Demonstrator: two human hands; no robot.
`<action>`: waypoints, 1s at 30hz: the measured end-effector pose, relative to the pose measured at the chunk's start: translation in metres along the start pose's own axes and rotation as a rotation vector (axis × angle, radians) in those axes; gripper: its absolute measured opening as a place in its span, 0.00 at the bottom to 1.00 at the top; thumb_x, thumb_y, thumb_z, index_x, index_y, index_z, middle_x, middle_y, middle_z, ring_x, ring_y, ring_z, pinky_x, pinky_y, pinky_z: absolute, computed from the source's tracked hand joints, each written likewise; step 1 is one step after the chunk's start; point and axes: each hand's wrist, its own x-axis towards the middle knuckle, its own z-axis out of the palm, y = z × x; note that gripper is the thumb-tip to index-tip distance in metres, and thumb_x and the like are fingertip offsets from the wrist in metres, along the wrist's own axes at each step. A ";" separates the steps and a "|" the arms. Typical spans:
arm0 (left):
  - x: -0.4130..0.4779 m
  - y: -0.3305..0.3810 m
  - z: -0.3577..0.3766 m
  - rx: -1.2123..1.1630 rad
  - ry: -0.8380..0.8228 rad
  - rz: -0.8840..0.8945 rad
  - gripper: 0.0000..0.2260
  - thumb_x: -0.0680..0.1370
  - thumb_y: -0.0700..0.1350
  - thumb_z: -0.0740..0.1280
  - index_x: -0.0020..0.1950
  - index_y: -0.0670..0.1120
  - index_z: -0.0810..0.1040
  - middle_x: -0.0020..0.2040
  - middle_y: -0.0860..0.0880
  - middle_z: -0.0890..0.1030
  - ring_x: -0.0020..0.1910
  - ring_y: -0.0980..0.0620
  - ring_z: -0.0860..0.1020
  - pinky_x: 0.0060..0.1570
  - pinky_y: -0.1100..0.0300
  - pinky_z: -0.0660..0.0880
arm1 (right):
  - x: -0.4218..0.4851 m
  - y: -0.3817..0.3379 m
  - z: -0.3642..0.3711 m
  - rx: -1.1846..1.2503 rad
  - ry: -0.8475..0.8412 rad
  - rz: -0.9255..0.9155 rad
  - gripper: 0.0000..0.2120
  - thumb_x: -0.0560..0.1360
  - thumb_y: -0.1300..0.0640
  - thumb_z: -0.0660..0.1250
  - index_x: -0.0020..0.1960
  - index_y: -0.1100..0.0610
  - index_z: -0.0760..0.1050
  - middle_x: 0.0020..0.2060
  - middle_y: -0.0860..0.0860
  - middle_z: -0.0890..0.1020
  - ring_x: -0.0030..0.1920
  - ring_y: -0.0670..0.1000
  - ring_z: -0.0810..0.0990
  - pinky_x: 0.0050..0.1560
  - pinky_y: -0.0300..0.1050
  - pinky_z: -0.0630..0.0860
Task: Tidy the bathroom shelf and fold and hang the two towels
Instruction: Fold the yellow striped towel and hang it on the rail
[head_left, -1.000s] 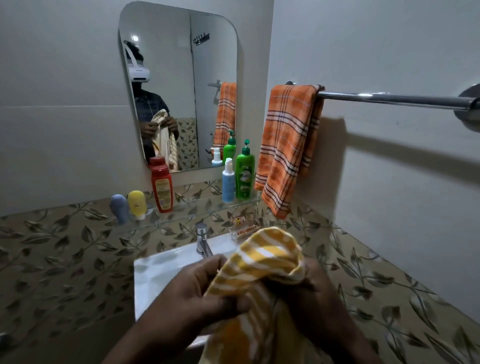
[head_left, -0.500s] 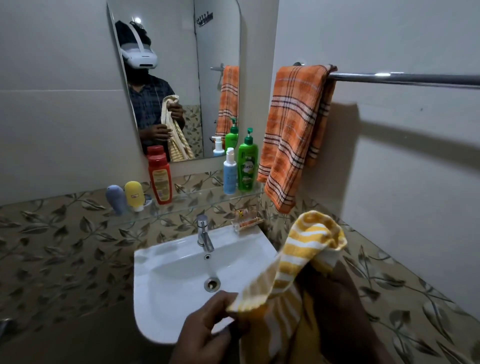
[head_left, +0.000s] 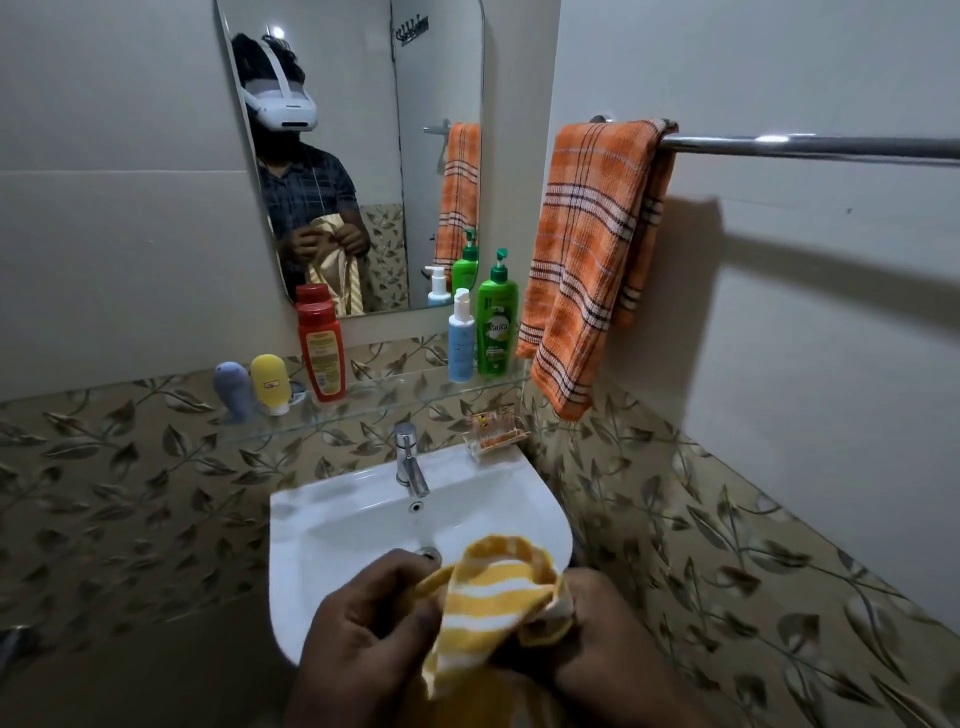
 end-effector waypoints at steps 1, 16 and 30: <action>-0.001 -0.004 -0.005 -0.014 -0.037 -0.017 0.27 0.62 0.69 0.80 0.43 0.47 0.85 0.38 0.39 0.83 0.39 0.47 0.82 0.40 0.59 0.75 | 0.000 0.001 -0.001 0.055 0.022 -0.038 0.07 0.75 0.60 0.77 0.53 0.57 0.88 0.51 0.50 0.89 0.58 0.52 0.86 0.61 0.52 0.81; -0.011 -0.021 -0.038 0.313 -0.312 -0.396 0.18 0.77 0.37 0.76 0.45 0.63 0.89 0.51 0.58 0.88 0.56 0.64 0.83 0.56 0.67 0.77 | 0.032 -0.011 -0.068 0.854 0.746 0.060 0.15 0.76 0.50 0.72 0.34 0.52 0.74 0.26 0.43 0.72 0.25 0.42 0.71 0.26 0.34 0.71; 0.045 0.028 0.010 0.009 -0.327 -0.117 0.15 0.73 0.56 0.76 0.47 0.43 0.88 0.44 0.42 0.86 0.45 0.48 0.84 0.44 0.57 0.79 | 0.022 -0.007 -0.006 0.047 -0.131 0.056 0.16 0.76 0.59 0.77 0.60 0.43 0.81 0.55 0.36 0.85 0.58 0.38 0.82 0.57 0.36 0.77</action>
